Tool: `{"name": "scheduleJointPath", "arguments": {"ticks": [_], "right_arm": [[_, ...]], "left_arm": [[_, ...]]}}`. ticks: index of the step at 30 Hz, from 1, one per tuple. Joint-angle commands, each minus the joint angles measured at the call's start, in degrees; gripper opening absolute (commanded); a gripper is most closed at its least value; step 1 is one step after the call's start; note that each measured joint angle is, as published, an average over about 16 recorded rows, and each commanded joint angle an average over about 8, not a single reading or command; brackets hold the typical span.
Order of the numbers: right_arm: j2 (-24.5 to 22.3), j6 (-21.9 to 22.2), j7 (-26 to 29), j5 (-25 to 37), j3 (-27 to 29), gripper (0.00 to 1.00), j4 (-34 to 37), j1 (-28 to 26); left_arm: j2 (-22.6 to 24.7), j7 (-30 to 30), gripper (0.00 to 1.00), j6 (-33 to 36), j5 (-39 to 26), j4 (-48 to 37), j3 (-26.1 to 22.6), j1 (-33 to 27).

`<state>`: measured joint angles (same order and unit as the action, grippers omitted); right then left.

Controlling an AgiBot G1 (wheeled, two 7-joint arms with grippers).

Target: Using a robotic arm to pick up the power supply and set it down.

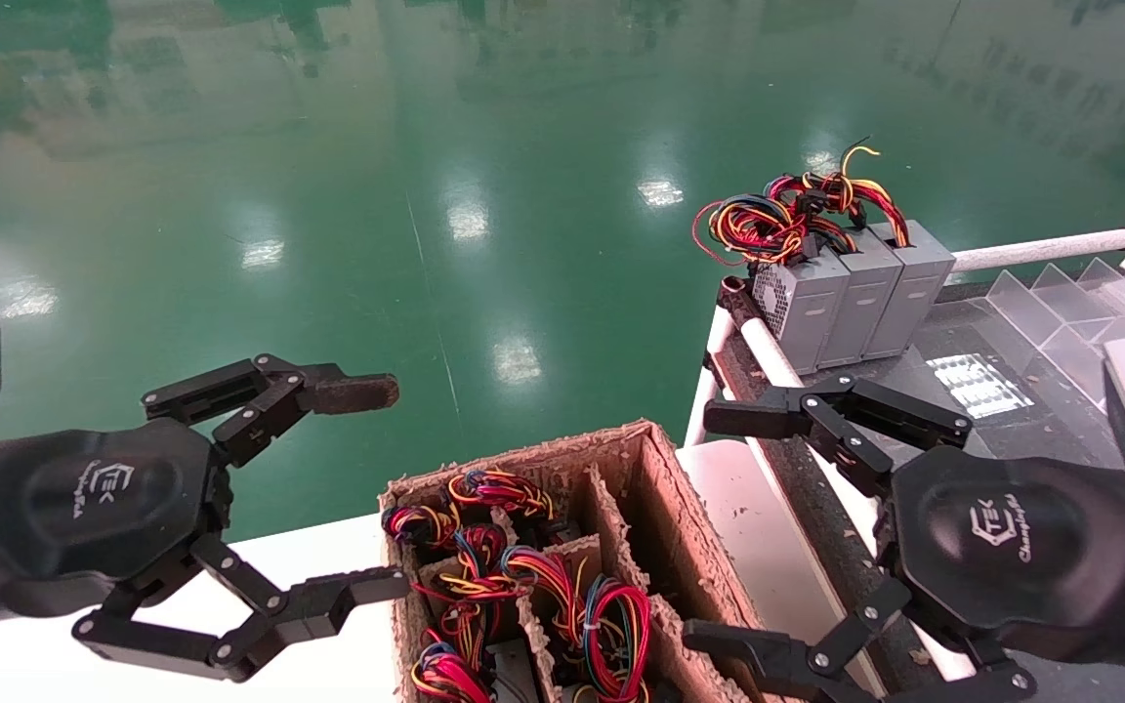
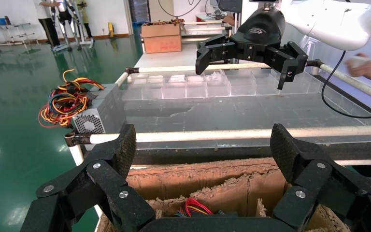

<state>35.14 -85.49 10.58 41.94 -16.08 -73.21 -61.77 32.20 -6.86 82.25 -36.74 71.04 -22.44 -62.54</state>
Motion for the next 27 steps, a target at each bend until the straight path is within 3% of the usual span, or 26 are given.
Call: {"name": "scheduleJointPath", "arguments": {"ticks": [1,4,5,27], "right_arm": [[0.0,0.0,0.0,0.0,0.0,1.0,0.0,0.0],[0.0,0.0,0.0,0.0,0.0,1.0,0.0,0.0],[0.0,0.0,0.0,0.0,0.0,1.0,0.0,0.0],[0.0,0.0,0.0,0.0,0.0,1.0,0.0,0.0]], "left_arm": [[0.0,0.0,0.19,0.0,0.0,0.0,0.0,0.0],[0.0,0.0,0.12,0.0,0.0,0.0,0.0,0.0],[0.0,0.0,0.0,0.0,0.0,0.0,0.0,0.0],[0.0,0.0,0.0,0.0,0.0,0.0,0.0,0.0]]}}
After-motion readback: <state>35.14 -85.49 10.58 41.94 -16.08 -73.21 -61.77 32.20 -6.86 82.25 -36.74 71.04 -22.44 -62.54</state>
